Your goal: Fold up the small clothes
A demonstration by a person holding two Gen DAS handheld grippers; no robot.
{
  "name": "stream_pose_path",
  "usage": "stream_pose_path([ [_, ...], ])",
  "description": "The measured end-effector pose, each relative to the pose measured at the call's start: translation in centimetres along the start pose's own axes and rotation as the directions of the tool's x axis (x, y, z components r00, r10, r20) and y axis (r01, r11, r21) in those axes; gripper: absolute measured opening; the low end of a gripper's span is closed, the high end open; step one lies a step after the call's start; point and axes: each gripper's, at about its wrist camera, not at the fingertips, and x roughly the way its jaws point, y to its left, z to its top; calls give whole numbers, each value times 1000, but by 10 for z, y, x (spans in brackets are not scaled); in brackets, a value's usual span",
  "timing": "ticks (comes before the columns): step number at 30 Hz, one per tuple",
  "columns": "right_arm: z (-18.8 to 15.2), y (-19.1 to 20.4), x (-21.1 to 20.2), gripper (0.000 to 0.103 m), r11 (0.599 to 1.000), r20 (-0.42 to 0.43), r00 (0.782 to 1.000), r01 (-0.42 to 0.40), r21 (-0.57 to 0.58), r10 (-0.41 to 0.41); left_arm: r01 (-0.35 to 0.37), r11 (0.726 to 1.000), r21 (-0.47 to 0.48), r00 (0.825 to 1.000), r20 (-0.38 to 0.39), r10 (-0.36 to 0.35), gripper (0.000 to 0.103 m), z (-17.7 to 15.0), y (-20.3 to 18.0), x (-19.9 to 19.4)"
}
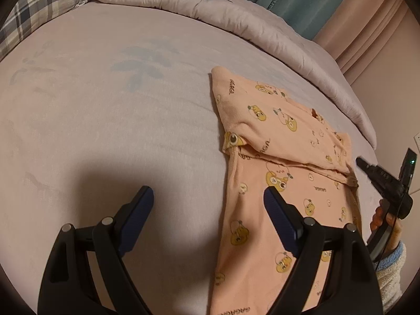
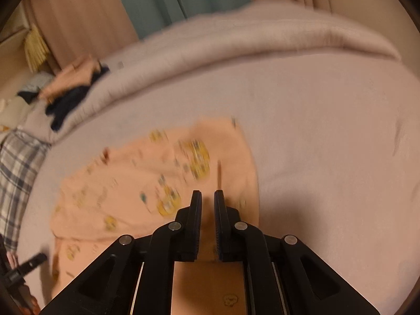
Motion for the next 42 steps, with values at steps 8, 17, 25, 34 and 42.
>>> stream_pose_path([
  [8,-2,0,72,7,994,-210,972,-87,73,100,40,999,-25,999,-16,-40,86,-18,-1,-11],
  [17,-36,-11,-32,42,977,-157,965,-199,80,209,108,991,-82,993,-39,-112,86,-57,14,-45],
  [25,-94,-60,-91,43,973,-201,956,-186,139,212,192,969,-154,977,-58,-203,88,-111,23,-76],
  [34,-141,-71,-110,43,961,-288,926,-194,195,245,249,950,-187,963,-61,-264,88,-145,21,-92],
  [42,-163,-66,-117,43,944,-344,884,-256,206,315,327,916,-234,929,-100,-357,88,-163,28,-99],
])
